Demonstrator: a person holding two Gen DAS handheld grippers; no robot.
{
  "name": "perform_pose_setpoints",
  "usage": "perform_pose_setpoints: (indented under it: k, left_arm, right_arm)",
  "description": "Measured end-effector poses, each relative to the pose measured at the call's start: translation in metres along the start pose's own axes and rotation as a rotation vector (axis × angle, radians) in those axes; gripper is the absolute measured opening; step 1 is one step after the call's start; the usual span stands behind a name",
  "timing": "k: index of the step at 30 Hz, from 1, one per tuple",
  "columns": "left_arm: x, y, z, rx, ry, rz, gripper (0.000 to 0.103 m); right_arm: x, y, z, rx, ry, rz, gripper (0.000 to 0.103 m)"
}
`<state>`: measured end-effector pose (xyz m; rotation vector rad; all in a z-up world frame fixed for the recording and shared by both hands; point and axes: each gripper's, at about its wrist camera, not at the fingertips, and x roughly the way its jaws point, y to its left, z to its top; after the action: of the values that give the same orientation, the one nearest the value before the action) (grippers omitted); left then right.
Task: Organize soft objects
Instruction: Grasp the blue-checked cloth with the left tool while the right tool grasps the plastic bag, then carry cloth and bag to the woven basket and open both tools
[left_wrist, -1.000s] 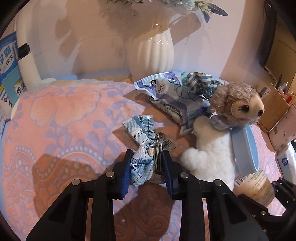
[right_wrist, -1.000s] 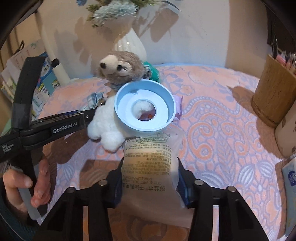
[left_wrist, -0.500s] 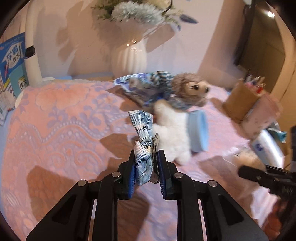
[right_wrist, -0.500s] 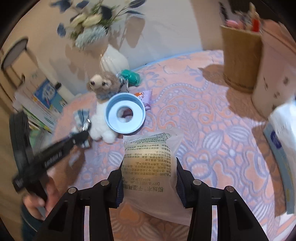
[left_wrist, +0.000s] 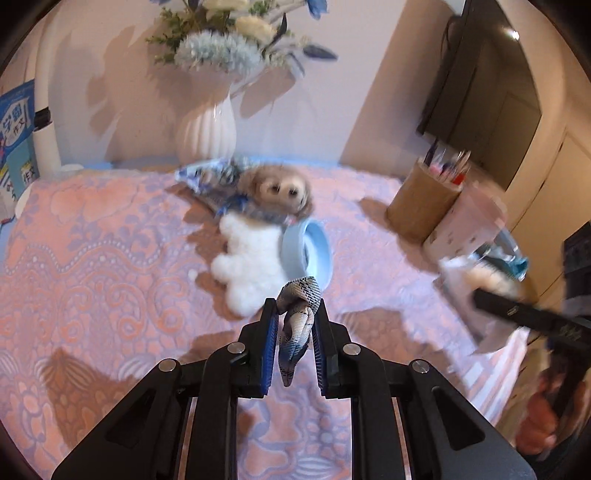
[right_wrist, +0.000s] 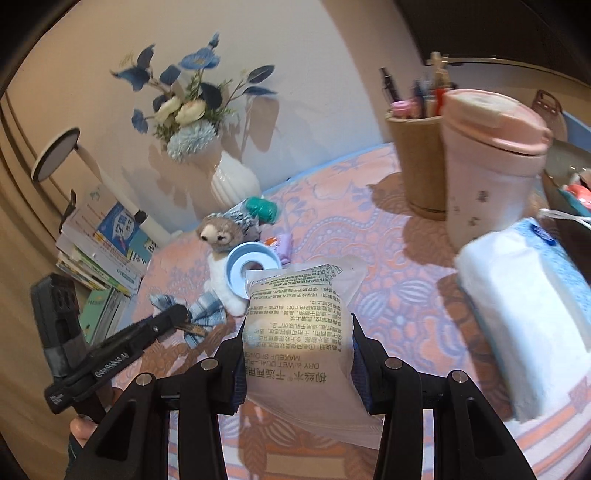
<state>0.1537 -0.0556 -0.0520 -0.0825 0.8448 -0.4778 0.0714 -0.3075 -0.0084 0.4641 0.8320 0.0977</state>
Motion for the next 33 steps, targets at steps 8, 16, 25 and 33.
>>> perform_pose_setpoints:
  k: [8,16,25,33]
  left_arm:
    - [0.018,-0.007,-0.019,-0.007,0.081,0.032,0.019]
    - [0.038,-0.009,-0.025,-0.012,0.138,0.02,0.022]
    - [0.008,-0.04,-0.002,0.0,0.034,-0.087,0.013]
    - [-0.006,-0.144,0.052,0.167,-0.042,-0.258,0.013]
  right_arm:
    - [0.006,-0.017,-0.009,0.037,0.059,0.027,0.045]
    - [0.02,-0.008,-0.019,-0.02,0.131,0.014,0.045]
    - [-0.022,-0.01,-0.003,-0.036,0.01,-0.017,0.045]
    - [-0.102,-0.051,0.022,0.017,-0.186,-0.135,0.045]
